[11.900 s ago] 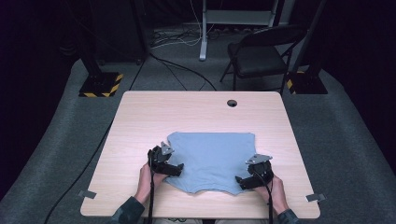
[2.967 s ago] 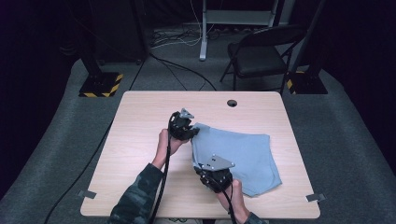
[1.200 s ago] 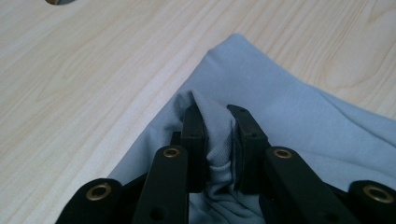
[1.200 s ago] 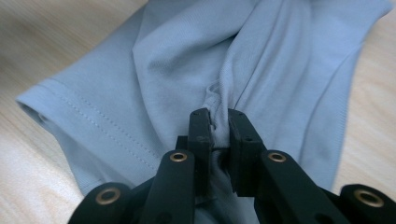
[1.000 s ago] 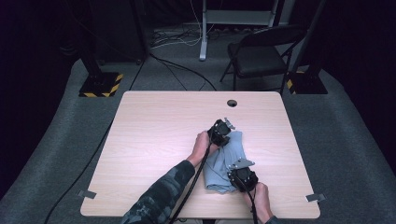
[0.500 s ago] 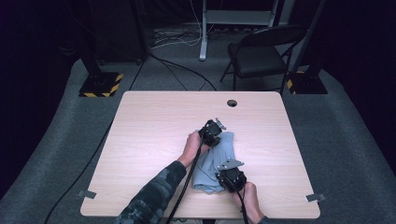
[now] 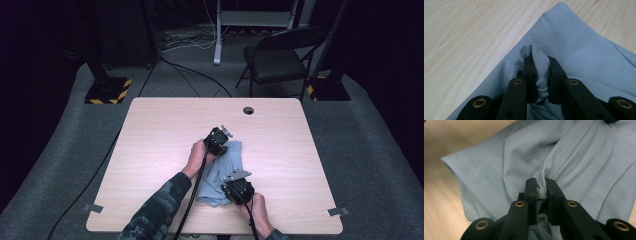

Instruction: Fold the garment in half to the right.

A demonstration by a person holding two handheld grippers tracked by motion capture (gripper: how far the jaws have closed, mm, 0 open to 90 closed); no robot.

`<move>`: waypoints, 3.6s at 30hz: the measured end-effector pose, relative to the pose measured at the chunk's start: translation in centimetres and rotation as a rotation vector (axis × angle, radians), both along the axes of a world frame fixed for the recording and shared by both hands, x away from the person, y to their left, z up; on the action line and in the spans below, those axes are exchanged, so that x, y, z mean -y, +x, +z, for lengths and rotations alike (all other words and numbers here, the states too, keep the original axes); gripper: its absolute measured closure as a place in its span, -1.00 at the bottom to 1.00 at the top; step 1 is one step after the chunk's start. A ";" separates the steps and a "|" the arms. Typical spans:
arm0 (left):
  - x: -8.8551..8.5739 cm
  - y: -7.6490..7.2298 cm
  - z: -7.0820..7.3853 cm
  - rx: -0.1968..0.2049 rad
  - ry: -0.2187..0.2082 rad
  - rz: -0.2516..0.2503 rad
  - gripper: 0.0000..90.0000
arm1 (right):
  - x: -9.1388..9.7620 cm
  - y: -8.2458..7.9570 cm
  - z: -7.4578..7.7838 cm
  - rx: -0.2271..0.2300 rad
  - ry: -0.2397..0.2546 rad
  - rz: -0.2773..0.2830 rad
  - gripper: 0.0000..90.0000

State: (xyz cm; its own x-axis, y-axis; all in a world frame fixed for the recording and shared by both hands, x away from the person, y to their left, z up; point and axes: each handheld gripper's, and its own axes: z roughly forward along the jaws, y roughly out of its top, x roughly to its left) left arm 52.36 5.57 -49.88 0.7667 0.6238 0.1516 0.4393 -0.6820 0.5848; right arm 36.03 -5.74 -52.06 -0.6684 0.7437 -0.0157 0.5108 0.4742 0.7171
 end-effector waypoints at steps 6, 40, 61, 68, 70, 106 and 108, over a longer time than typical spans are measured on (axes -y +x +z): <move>-0.1 0.1 0.3 -0.015 -0.020 0.009 0.56 | 0.2 0.1 0.0 -0.013 0.022 0.000 0.81; -9.3 -13.4 -1.6 -0.068 -0.062 0.121 -0.63 | 1.2 0.2 0.3 -0.009 0.107 -0.027 0.80; -10.7 -13.6 -2.1 -0.086 -0.165 0.167 -0.68 | 8.6 -1.2 2.3 -0.123 0.092 -0.088 0.27; -11.1 -12.5 -1.4 -0.063 -0.173 0.204 -0.73 | 7.5 -0.3 3.4 -0.115 0.159 -0.049 0.29; -10.9 -12.4 -1.8 -0.076 -0.162 0.204 -0.73 | 6.9 0.7 2.4 -0.156 0.120 -0.066 0.36; -11.4 -15.3 -1.9 -0.146 -0.143 0.087 -0.71 | 7.7 -1.0 1.1 -0.264 -0.019 0.045 0.49; -11.9 -14.9 -1.4 -0.134 -0.174 0.111 -0.72 | 7.9 -0.8 1.5 -0.267 0.005 0.052 0.38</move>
